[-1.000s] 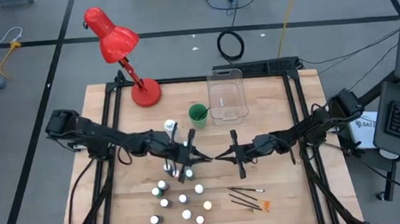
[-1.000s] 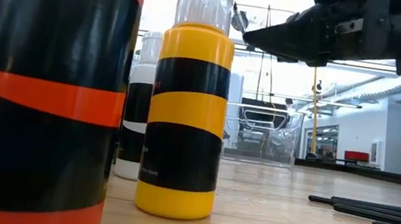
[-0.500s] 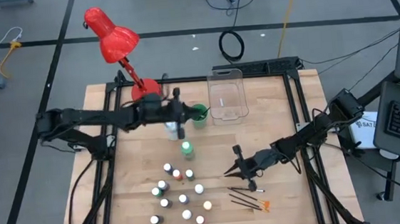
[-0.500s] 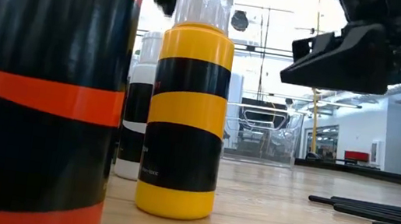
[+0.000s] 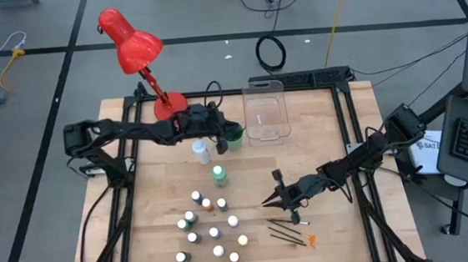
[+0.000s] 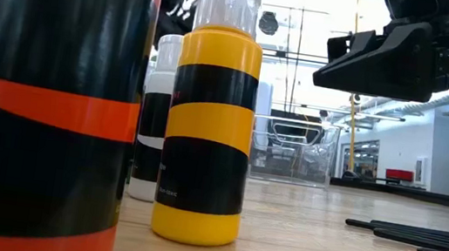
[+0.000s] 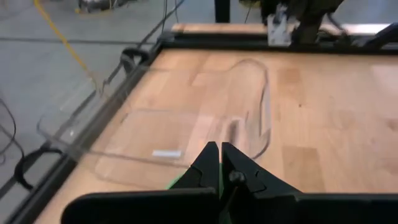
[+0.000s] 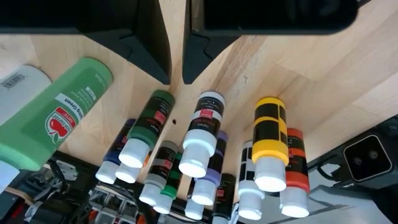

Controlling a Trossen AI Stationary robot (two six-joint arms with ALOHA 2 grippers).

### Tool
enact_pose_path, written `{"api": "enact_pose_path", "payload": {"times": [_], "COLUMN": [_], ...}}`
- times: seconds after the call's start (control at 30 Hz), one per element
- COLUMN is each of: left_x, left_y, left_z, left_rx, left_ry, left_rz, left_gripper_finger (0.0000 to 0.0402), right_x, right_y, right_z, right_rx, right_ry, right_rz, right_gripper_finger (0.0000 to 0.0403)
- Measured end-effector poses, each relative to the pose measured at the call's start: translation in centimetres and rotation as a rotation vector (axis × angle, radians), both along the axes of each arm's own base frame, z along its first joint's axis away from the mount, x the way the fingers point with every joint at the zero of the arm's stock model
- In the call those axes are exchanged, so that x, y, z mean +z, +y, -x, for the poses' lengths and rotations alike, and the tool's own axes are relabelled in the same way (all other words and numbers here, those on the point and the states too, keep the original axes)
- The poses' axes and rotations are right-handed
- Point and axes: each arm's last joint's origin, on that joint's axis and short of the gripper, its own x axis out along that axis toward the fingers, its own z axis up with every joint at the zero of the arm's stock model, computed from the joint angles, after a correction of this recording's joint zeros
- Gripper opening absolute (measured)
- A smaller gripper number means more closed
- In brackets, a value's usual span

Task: Pick & Place Paint Supplies
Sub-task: Put the silver paint brush into the green cup

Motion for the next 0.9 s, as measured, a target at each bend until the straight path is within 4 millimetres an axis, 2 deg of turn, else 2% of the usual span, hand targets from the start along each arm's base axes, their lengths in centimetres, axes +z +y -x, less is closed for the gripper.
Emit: {"api": "enact_pose_path", "payload": {"times": [0.3,0.43,0.57,0.77,0.9], "left_x": [-1.5,-1.7,-1.8,-2.1,-1.5], "left_y": [0.9,1.2,1.2,1.1,1.0], "left_z": [-0.4,-0.3,-0.2,-0.1,0.1], "left_rx": [0.051,0.081,0.081,0.089,0.082], "left_ry": [0.017,0.015,0.03,0.054,0.037], "left_rz": [0.079,0.129,0.144,0.175,0.163], "left_gripper_finger": [0.0006,0.0027,0.0072,0.0171,0.0223], "right_x": [0.0,0.0,0.0,0.0,0.0], "right_y": [-0.4,-0.4,-0.4,-0.4,-0.4], "right_z": [-0.1,-0.2,-0.2,-0.2,-0.2], "right_rx": [-0.013,-0.013,-0.011,-0.011,-0.011], "right_ry": [0.001,0.001,0.0,-0.005,-0.007], "right_rz": [0.005,0.012,0.016,0.013,0.013], "right_gripper_finger": [0.0031,0.0032,0.0032,0.0032,0.0032]}}
